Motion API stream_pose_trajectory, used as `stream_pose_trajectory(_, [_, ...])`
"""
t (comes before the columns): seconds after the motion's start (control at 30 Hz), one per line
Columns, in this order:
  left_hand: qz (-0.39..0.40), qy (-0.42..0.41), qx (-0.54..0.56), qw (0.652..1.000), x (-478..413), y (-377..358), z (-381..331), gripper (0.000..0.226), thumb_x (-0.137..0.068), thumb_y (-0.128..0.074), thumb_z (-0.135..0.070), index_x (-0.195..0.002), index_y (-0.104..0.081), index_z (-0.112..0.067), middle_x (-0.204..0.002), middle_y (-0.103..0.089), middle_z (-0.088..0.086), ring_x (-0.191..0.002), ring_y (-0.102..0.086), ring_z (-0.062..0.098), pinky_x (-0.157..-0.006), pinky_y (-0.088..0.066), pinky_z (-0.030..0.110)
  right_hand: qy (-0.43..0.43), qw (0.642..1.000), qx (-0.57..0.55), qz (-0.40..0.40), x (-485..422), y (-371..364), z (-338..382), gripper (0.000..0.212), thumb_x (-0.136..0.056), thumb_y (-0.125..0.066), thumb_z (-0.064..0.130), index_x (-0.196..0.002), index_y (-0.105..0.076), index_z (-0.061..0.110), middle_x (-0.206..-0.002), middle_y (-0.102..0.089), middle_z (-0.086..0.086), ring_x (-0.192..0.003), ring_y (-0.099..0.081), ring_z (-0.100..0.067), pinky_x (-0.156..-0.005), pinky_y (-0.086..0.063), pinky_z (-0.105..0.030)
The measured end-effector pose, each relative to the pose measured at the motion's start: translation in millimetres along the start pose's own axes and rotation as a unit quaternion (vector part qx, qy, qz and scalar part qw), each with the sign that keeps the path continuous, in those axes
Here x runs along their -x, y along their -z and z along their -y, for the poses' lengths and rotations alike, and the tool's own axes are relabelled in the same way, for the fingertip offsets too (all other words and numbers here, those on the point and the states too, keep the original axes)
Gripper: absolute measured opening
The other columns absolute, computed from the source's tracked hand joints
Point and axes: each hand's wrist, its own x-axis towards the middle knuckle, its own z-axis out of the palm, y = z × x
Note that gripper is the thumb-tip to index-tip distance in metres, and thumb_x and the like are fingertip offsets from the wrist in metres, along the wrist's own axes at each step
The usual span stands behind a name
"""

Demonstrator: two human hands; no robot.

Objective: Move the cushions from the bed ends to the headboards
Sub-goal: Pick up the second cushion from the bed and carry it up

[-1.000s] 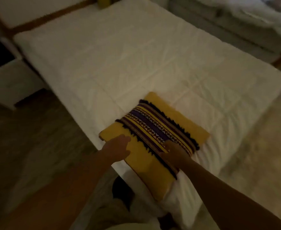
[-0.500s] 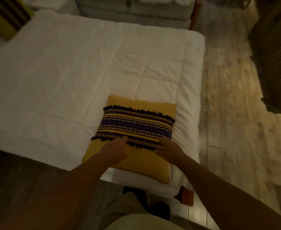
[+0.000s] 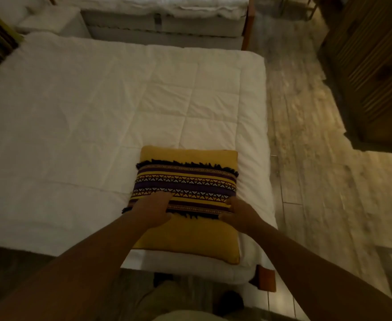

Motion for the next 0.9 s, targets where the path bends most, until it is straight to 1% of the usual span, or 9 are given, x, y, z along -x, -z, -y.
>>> stream_pose_trajectory(0.1, [0.018,-0.001,0.02,1.0,-19.7,12.9,32.7,0.072,-0.094,-0.058,-0.044,-0.153,-0.029,-0.017,-0.155,-0.037,0.009,-0.14,-0.04,0.029,-0.111,-0.039,0.042,-0.027,1.0,-0.001,-0.005,-13.9,-16.3,18.9,0.045,-0.086,-0.072,0.031,-0.125,-0.055,0.016,-0.122,-0.064,-0.006,-0.108,-0.063,-0.024,-0.086,-0.052,-0.034])
stream_pose_trajectory(0.23, [0.037,-0.023,0.028,0.999,-36.1,17.8,74.0,0.064,-0.093,-0.059,-0.044,-0.146,-0.036,-0.015,-0.143,-0.047,0.009,-0.131,-0.048,0.028,-0.104,-0.045,0.04,-0.067,0.998,0.01,-0.001,-32.3,-40.9,40.3,0.037,-0.088,-0.07,0.034,-0.119,-0.056,0.018,-0.115,-0.062,-0.004,-0.098,-0.062,-0.021,-0.079,-0.052,-0.034])
stream_pose_trajectory(0.33, [0.059,-0.032,0.027,0.997,-45.2,17.6,98.1,0.062,-0.093,-0.059,-0.044,-0.144,-0.039,-0.016,-0.139,-0.05,0.01,-0.127,-0.051,0.028,-0.102,-0.046,0.04,-0.085,0.996,0.016,-0.002,-40.0,-57.9,52.9,0.04,-0.09,-0.068,0.038,-0.12,-0.054,0.016,-0.112,-0.059,-0.003,-0.089,-0.056,-0.017,-0.072,-0.046,-0.028])
stream_pose_trajectory(0.43, [0.075,-0.031,0.047,0.996,-55.1,18.8,114.9,0.057,-0.092,-0.061,-0.043,-0.139,-0.043,-0.015,-0.135,-0.052,0.011,-0.123,-0.052,0.027,-0.101,-0.047,0.041,-0.101,0.995,-0.008,-0.009,-46.3,-68.2,58.2,0.036,-0.089,-0.069,0.037,-0.115,-0.056,0.017,-0.108,-0.06,0.0,-0.095,-0.061,-0.019,-0.068,-0.044,-0.024])
stream_pose_trajectory(0.57, [0.08,-0.024,0.092,0.992,-67.3,20.6,127.4,0.059,-0.091,-0.063,-0.045,-0.138,-0.046,-0.014,-0.134,-0.055,0.012,-0.122,-0.054,0.027,-0.101,-0.047,0.039,-0.136,0.99,-0.042,-0.009,-56.0,-68.0,50.9,0.039,-0.089,-0.07,0.036,-0.12,-0.057,0.014,-0.119,-0.064,-0.005,-0.103,-0.061,-0.022,-0.076,-0.045,-0.028])
stream_pose_trajectory(0.67, [0.085,-0.012,0.12,0.989,-77.5,18.5,134.4,0.06,-0.091,-0.064,-0.044,-0.141,-0.046,-0.016,-0.136,-0.055,0.011,-0.122,-0.054,0.026,-0.101,-0.048,0.038,-0.153,0.987,-0.056,-0.017,-68.6,-62.6,37.9,0.046,-0.09,-0.069,0.036,-0.128,-0.055,0.015,-0.128,-0.061,-0.007,-0.112,-0.059,-0.025,-0.075,-0.045,-0.024])
stream_pose_trajectory(0.7, [0.087,-0.007,0.129,0.988,-80.2,15.9,136.9,0.059,-0.091,-0.064,-0.044,-0.141,-0.047,-0.017,-0.135,-0.056,0.011,-0.122,-0.055,0.025,-0.1,-0.048,0.038,-0.153,0.986,-0.06,-0.017,-73.9,-61.0,32.3,0.049,-0.091,-0.069,0.036,-0.132,-0.053,0.015,-0.131,-0.06,-0.007,-0.115,-0.058,-0.025,-0.077,-0.048,-0.025])
stream_pose_trajectory(0.8, [0.08,0.028,0.16,0.983,-91.9,7.7,145.1,0.059,-0.089,-0.066,-0.043,-0.14,-0.049,-0.018,-0.133,-0.058,0.009,-0.12,-0.056,0.024,-0.099,-0.05,0.038,-0.155,0.985,-0.06,-0.044,-96.0,-54.9,13.8,0.056,-0.089,-0.071,0.033,-0.137,-0.049,0.013,-0.136,-0.056,-0.012,-0.122,-0.056,-0.031,-0.093,-0.052,-0.041])
stream_pose_trajectory(0.9, [0.063,0.053,0.184,0.98,-108.7,-3.1,153.8,0.061,-0.088,-0.068,-0.045,-0.138,-0.05,-0.018,-0.131,-0.058,0.008,-0.118,-0.057,0.023,-0.098,-0.05,0.038,-0.184,0.976,-0.077,-0.089,-118.4,-50.6,-7.2,0.058,-0.086,-0.073,0.033,-0.134,-0.05,0.011,-0.131,-0.055,-0.017,-0.118,-0.058,-0.036,-0.094,-0.053,-0.049])
